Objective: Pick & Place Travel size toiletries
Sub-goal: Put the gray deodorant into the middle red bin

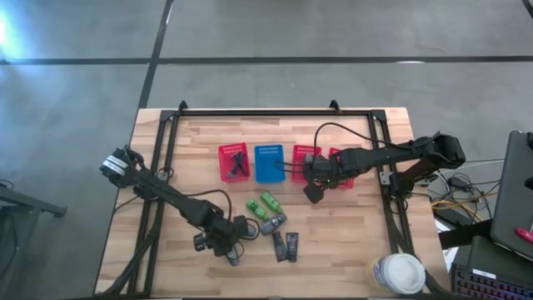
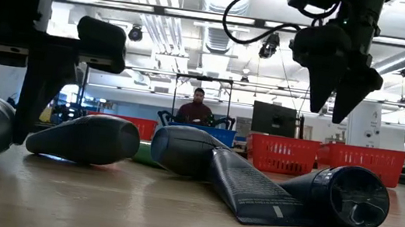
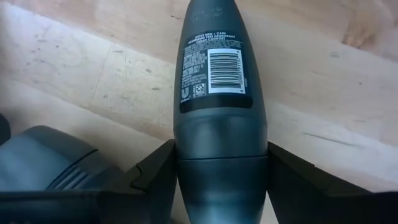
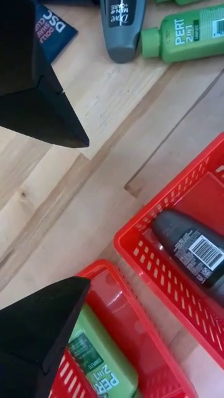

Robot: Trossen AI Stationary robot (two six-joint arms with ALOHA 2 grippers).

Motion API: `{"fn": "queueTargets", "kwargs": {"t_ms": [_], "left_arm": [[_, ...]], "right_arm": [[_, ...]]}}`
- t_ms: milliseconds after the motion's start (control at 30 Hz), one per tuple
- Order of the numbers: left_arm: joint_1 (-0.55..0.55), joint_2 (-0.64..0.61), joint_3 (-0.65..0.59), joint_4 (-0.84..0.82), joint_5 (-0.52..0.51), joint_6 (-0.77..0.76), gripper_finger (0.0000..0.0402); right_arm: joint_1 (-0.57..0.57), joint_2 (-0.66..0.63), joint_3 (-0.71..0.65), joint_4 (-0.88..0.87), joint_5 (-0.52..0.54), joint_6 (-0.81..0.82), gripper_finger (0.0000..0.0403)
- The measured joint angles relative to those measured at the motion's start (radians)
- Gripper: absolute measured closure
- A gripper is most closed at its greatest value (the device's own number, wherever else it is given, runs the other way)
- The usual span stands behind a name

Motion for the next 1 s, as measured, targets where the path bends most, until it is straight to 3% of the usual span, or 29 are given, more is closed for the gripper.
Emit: {"fn": "queueTargets", "kwargs": {"t_ms": [300,667,833,1000], "left_arm": [[-0.001,-0.019,-0.001,-0.004,-0.026,-0.109,0.0195],[0.001,-0.174,-0.002,-0.095,-0.119,-0.404,0.0195],[0.017,-0.287,-0.018,-0.131,-0.299,-0.553,0.0195],[0.108,-0.385,-0.039,-0.09,-0.559,-0.695,0.0195]], "right_arm": [[0.0,0.0,0.0,0.004,0.0,0.0,0.0075],[0.0,-0.05,0.0,0.007,-0.008,0.039,0.008],[0.0,-0.12,0.0,0.073,-0.015,0.085,0.0065],[-0.005,-0.166,-0.003,0.317,-0.069,0.12,0.0052]]}}
